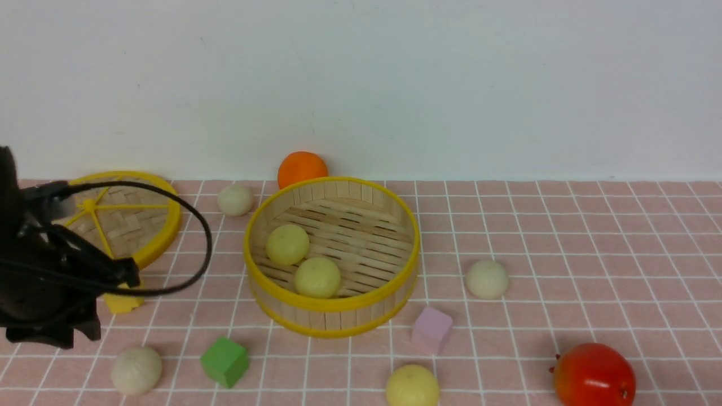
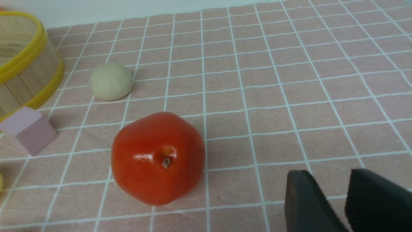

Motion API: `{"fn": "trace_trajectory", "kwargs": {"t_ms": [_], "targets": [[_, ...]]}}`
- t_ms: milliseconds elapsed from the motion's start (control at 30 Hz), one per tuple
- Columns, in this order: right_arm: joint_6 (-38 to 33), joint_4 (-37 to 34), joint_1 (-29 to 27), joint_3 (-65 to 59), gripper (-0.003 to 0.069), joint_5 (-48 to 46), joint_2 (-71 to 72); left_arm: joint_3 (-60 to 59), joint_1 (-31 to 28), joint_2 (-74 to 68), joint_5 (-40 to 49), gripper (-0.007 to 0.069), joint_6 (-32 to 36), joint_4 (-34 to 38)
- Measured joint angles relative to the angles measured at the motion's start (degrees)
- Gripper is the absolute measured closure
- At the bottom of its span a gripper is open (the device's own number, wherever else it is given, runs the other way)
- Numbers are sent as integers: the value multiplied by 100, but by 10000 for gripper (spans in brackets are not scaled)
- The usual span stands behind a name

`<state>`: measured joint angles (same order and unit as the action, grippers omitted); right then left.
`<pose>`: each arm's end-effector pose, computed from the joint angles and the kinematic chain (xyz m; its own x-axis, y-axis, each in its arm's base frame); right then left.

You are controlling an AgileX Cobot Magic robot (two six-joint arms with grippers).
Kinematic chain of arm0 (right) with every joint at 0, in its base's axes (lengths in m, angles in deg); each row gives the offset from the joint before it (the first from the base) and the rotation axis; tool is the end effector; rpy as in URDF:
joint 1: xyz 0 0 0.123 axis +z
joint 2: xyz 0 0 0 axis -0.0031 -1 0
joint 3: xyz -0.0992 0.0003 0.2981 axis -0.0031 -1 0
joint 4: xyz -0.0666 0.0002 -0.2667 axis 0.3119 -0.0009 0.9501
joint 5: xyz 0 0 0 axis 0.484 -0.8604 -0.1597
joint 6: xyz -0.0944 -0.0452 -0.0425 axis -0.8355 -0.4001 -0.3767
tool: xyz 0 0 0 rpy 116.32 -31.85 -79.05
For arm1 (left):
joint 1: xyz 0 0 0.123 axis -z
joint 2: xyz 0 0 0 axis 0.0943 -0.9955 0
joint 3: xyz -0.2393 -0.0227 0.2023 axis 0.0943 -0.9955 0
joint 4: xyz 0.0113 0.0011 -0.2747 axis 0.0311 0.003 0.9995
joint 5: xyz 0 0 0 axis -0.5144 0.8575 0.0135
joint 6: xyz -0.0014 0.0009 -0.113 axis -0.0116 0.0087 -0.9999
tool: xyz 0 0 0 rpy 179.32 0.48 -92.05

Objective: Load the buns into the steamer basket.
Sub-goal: Use the left arm to grab a steamed stuffed bun

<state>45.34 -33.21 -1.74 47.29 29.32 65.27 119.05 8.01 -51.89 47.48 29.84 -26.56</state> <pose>0.0669 -0.0004 0.1633 -0.3094 0.0490 -0.9497 0.0302 0.9987 0.0417 0.3052 -0.0125 0.2341 -0.8629 -0.4068 -0.2997 -0.3834 0.9135 -0.1359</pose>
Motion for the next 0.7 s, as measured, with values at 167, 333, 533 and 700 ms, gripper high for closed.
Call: {"fn": "trace_trajectory", "kwargs": {"t_ms": [167,333,533,700], "targets": [[0,0,0,0,419,0,0,-1,173,-377,-177,376,192,101],[0,0,0,0,419,0,0,-1,334,-855,-317,373,112,101],[0,0,0,0,419,0,0,-1,339,-1127,-513,373,-7,42],[0,0,0,0,419,0,0,-1,339,-1127,-530,390,-7,18]]}}
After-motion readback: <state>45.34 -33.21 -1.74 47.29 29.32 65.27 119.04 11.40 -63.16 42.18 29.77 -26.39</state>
